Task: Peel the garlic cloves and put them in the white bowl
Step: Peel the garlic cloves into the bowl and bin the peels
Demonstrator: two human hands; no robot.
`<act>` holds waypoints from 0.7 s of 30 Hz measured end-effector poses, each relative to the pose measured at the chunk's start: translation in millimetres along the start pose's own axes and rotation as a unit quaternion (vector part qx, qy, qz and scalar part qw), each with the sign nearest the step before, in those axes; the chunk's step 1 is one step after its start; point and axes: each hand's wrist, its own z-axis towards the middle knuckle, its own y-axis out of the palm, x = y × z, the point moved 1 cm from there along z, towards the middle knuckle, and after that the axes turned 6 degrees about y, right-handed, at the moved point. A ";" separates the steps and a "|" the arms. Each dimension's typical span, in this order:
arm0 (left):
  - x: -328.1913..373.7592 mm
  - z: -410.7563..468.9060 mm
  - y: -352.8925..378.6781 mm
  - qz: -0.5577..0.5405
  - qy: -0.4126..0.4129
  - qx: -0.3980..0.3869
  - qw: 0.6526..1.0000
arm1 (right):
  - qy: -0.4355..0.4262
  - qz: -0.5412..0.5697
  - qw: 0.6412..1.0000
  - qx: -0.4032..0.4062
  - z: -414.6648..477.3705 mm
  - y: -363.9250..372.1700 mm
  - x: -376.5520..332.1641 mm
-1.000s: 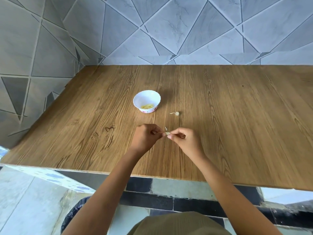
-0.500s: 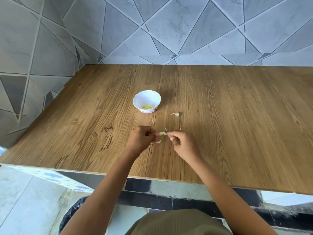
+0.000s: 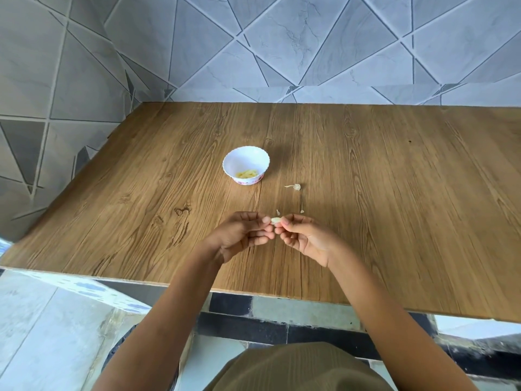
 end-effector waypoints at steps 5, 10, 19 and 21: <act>-7.0 5.3 6.7 0.221 0.091 0.116 0.964 | -0.341 -0.495 0.766 0.227 -1.6 0.9 7.8; -8.0 6.3 8.9 0.213 0.126 0.154 0.957 | -0.345 -0.412 0.807 0.244 -4.7 4.6 11.9; -8.6 2.1 3.4 0.462 0.160 0.166 0.856 | -0.140 -0.130 0.967 0.171 -10.3 1.3 17.0; -7.9 0.9 6.4 0.498 0.176 0.188 0.828 | -0.140 -0.142 0.965 0.169 -10.1 2.1 18.0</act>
